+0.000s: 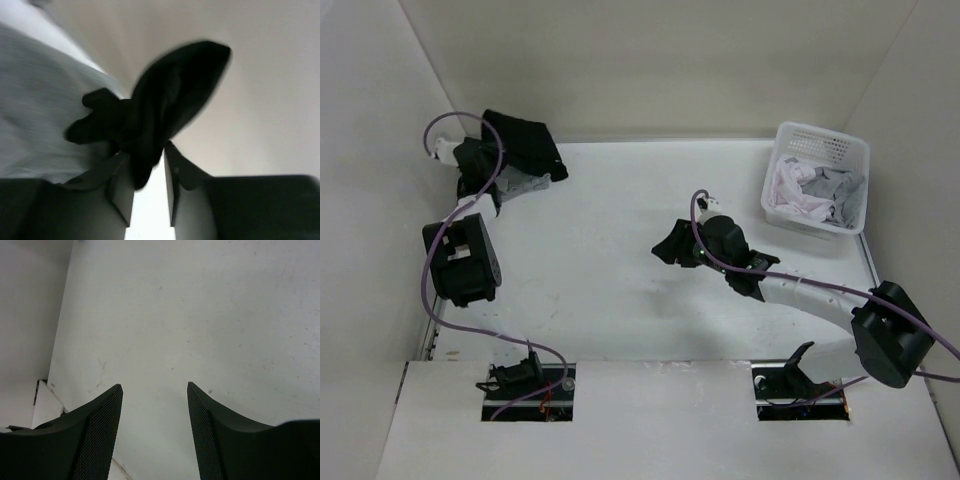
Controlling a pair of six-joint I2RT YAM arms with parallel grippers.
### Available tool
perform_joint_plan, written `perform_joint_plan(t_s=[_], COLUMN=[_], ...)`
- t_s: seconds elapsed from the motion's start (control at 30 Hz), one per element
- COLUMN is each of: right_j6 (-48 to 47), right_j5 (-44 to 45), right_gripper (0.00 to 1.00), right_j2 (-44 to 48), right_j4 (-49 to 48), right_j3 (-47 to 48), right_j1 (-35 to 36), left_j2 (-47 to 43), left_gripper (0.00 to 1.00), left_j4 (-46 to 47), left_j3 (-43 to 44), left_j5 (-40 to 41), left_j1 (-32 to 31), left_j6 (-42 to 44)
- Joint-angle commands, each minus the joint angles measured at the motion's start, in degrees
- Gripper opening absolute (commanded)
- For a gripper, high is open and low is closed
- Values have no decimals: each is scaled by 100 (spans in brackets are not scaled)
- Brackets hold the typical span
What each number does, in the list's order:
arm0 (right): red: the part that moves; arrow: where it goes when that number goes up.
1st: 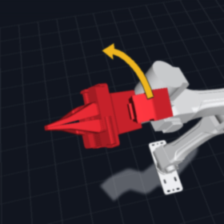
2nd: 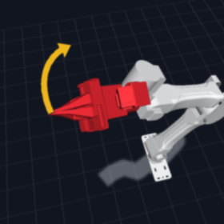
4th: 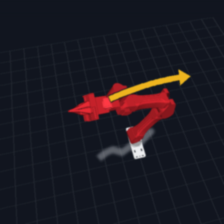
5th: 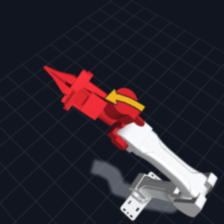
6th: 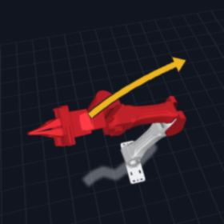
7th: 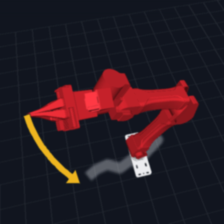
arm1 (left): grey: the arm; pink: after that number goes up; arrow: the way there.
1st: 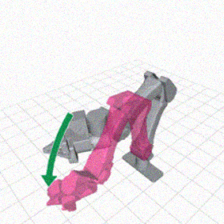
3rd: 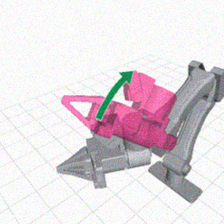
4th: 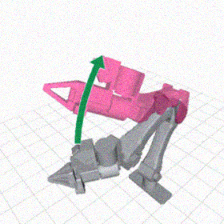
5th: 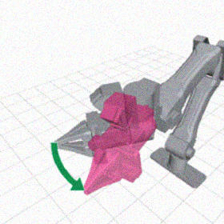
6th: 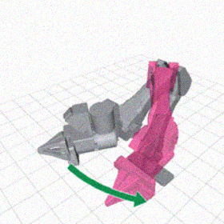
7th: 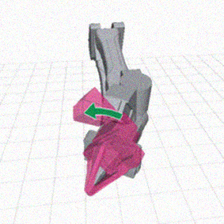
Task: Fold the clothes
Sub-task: Neatly place the folded tank top to the corner
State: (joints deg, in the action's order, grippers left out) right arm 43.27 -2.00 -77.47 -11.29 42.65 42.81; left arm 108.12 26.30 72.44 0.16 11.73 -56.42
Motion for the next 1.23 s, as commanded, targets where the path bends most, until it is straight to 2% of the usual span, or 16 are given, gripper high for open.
perform_joint_plan(t_s=[0.0,0.07,0.13,0.37,0.47,0.53,0.57,0.6,0.63,0.7,0.73,0.83,0.9,0.93,0.97,1.2], right_j6=[-99,-108,-117,-239,-275,-275,-275,-284,-284,-292,-292,-222,-178,-169,-187,-257], right_j5=[-81,-81,-81,-11,199,418,550,691,840,1261,1533,1992,2098,2133,2151,2528], right_gripper=[60,60,61,65,61,49,34,15,6,5,10,48,66,89,100,100], right_j2=[66,39,4,92,162,241,311,425,556,881,1048,1567,1866,2015,2130,2517], right_j4=[-67,-75,-75,-101,-154,-181,-137,-67,47,302,381,487,540,584,619,1260], right_j3=[111,120,138,103,-29,-134,-178,-231,-283,-432,-538,-863,-1004,-1066,-1092,-926], right_j1=[4,4,13,83,100,118,135,144,153,171,180,171,162,153,127,-23], left_j2=[227,263,88,-1264,-1889,-2206,-2329,-2400,-2435,-2444,-2436,-2322,-2199,-2137,-2067,-1434], left_gripper=[37,47,50,51,51,53,54,56,60,67,68,71,71,71,71,69], left_j4=[-55,-90,-12,147,208,208,217,217,174,68,-11,-56,84,207,330,612], left_j3=[24,-159,-528,-2416,-3147,-3429,-3508,-3518,-3492,-3404,-3360,-3368,-3403,-3404,-3412,-3070], left_j5=[151,63,150,1169,1468,1530,1539,1496,1461,1303,1171,968,907,889,880,696], left_j1=[369,475,467,90,-594,-1296,-1709,-2113,-2509,-3203,-3512,-4216,-4533,-4673,-4823,-5474], left_j6=[-255,-439,-527,-958,-670,-353,-186,33,322,745,851,809,738,721,694,765])
